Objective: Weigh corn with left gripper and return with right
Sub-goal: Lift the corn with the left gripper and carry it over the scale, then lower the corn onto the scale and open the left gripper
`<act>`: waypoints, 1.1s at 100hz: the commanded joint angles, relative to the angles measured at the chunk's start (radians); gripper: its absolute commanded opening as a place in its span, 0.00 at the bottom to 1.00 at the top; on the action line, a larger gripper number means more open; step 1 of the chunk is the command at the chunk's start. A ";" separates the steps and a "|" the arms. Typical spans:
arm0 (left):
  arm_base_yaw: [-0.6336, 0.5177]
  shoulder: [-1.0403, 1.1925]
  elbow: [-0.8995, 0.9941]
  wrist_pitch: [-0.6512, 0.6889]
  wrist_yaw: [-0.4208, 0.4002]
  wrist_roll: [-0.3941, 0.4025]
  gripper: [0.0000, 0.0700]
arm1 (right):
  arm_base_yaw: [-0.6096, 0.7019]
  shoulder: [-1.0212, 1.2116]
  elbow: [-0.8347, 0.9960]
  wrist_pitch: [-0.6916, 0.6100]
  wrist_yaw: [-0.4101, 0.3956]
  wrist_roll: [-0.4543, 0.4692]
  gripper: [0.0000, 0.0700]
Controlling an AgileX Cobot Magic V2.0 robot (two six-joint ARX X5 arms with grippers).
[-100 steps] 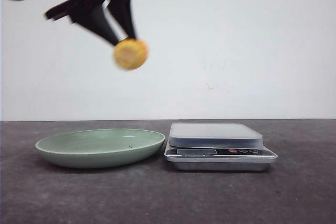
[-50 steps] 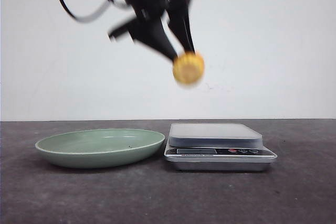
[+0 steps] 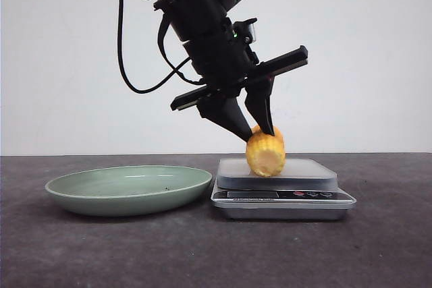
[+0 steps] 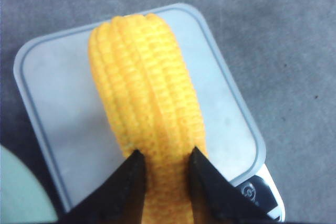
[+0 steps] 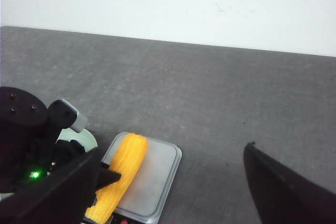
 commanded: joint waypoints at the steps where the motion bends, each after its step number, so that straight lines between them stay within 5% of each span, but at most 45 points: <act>1: -0.012 0.022 0.026 0.022 0.003 -0.005 0.01 | 0.005 0.005 0.019 0.006 0.001 -0.003 0.79; 26: -0.012 0.022 0.027 0.041 -0.001 0.012 0.02 | 0.005 0.005 0.019 0.002 0.001 -0.003 0.79; 42: -0.013 0.022 0.027 0.034 -0.004 0.021 0.39 | 0.005 0.005 0.019 -0.010 0.001 -0.004 0.79; 47: -0.013 0.022 0.027 0.034 -0.004 0.021 0.44 | 0.005 0.005 0.019 -0.013 0.001 -0.003 0.79; 110: -0.012 -0.084 0.031 0.002 -0.043 0.086 0.56 | 0.005 0.005 0.019 -0.017 0.001 -0.004 0.79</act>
